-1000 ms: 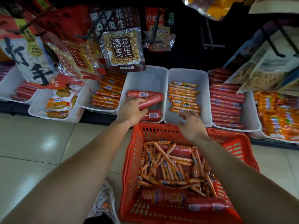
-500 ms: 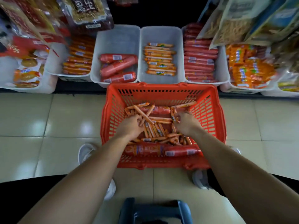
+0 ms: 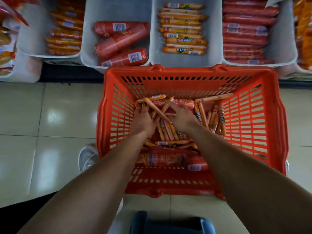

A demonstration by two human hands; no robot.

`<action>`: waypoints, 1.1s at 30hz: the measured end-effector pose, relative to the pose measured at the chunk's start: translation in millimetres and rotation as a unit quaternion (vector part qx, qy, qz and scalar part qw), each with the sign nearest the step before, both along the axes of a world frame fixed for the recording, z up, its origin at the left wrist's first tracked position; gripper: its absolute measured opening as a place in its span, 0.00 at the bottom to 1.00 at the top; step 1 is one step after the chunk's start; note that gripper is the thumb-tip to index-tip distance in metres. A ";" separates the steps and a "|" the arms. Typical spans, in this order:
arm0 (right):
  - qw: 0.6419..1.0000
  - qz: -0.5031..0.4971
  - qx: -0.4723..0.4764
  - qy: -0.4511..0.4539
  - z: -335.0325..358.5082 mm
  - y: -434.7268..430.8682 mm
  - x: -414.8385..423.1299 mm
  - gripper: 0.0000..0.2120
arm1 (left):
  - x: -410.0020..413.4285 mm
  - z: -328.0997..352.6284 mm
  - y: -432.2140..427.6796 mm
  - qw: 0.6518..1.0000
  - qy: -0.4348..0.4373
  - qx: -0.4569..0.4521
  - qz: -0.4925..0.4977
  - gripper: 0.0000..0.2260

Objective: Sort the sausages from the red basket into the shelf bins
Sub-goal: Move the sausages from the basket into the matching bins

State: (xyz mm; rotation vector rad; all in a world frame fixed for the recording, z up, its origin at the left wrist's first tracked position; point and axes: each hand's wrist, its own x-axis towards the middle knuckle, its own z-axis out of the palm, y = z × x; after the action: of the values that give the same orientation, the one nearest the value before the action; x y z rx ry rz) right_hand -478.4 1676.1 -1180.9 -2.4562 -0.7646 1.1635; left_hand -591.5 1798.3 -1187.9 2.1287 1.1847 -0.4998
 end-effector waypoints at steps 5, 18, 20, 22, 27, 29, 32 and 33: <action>0.998 -0.010 0.026 0.064 -6.5 24.8 1.5 0.23 | -3.3 -14.9 7.0 0.998 -0.035 0.008 -0.044 0.14; 0.997 0.052 -0.019 -0.062 -19.2 29.4 -19.8 0.22 | -24.0 3.2 4.3 0.998 -0.066 0.009 -0.024 0.15; 0.995 0.045 -0.017 -0.083 -18.6 28.9 -22.9 0.20 | -25.2 10.8 0.9 0.999 -0.047 0.002 0.009 0.15; 0.996 0.038 -0.007 -0.085 -16.9 24.2 -23.5 0.18 | -24.8 13.3 -0.5 0.999 -0.019 0.024 0.018 0.18; 0.994 0.037 -0.004 -0.104 -9.4 -3.7 -21.5 0.11 | -12.3 5.1 2.9 0.999 0.003 0.025 0.032 0.31; 0.995 0.032 -0.035 -0.092 -5.7 -10.6 -17.9 0.12 | -8.2 -0.5 4.6 0.999 0.005 0.034 0.019 0.26; 0.992 0.055 -0.063 -0.090 -1.8 -8.1 -14.5 0.22 | -6.6 -5.0 7.9 0.999 0.001 0.050 0.009 0.17; 0.990 0.077 -0.067 -0.097 -1.2 -5.7 -15.0 0.25 | -7.1 -5.9 9.5 0.999 0.008 0.049 0.007 0.16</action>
State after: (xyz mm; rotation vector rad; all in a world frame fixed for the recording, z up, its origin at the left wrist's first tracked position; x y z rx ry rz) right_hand -493.5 1670.4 -1182.0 -2.6922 -0.9766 1.0713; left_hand -598.6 1807.9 -1193.7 2.2017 1.2563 -0.4621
